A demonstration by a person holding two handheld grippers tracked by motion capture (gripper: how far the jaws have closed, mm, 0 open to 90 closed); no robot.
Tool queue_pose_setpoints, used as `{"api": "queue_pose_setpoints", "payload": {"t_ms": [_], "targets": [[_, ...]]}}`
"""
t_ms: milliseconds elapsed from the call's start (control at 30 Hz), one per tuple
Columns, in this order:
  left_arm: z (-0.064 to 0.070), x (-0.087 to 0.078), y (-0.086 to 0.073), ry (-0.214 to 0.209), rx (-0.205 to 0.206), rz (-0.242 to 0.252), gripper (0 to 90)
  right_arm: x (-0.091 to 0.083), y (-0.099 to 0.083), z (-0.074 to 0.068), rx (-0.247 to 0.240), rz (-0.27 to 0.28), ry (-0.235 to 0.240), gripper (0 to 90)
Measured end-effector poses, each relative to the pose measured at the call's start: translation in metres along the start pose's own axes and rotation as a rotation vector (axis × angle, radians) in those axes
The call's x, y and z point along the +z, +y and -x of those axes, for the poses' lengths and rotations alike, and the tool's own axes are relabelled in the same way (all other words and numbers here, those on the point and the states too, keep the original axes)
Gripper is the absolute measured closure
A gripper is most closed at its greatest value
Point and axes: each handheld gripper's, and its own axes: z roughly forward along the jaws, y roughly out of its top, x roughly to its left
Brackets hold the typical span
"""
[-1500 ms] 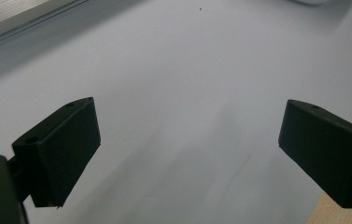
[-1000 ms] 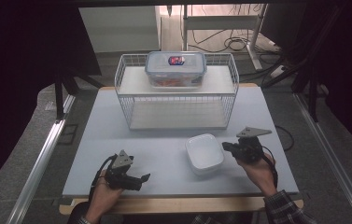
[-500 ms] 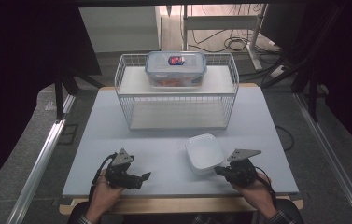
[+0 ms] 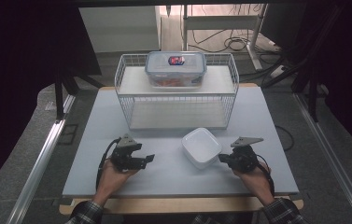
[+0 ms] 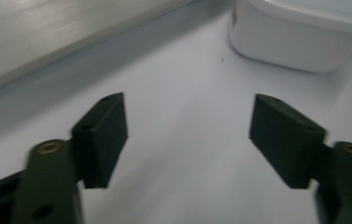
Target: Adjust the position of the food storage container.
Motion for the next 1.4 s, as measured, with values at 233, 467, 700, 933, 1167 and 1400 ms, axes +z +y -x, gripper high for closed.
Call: {"api": "queue_pose_setpoints", "payload": {"t_ms": [233,467,700,933,1167,1400], "targets": [[-0.010,0.035,0.029,-0.017,0.006,-0.006,61.8,0.012,0.010,0.011,0.019,-0.003,-0.025,87.8],[-0.012,0.075,0.054,-0.005,0.019,-0.041,76.0,0.031,0.027,0.018,0.015,-0.012,-0.040,87.8],[-0.002,0.082,0.056,-0.007,0.068,-0.097,75.3,0.051,0.042,0.012,-0.011,-0.022,-0.004,88.0],[0.001,0.062,0.045,0.017,0.045,-0.108,75.4,0.061,0.050,0.001,-0.047,-0.025,0.015,88.6],[0.009,0.051,0.035,0.019,0.044,-0.110,75.4,0.062,0.051,-0.005,-0.064,-0.025,0.028,89.2],[0.019,0.047,0.030,0.017,0.038,-0.102,75.8,0.057,0.049,-0.008,-0.084,-0.017,0.026,89.2]]}}
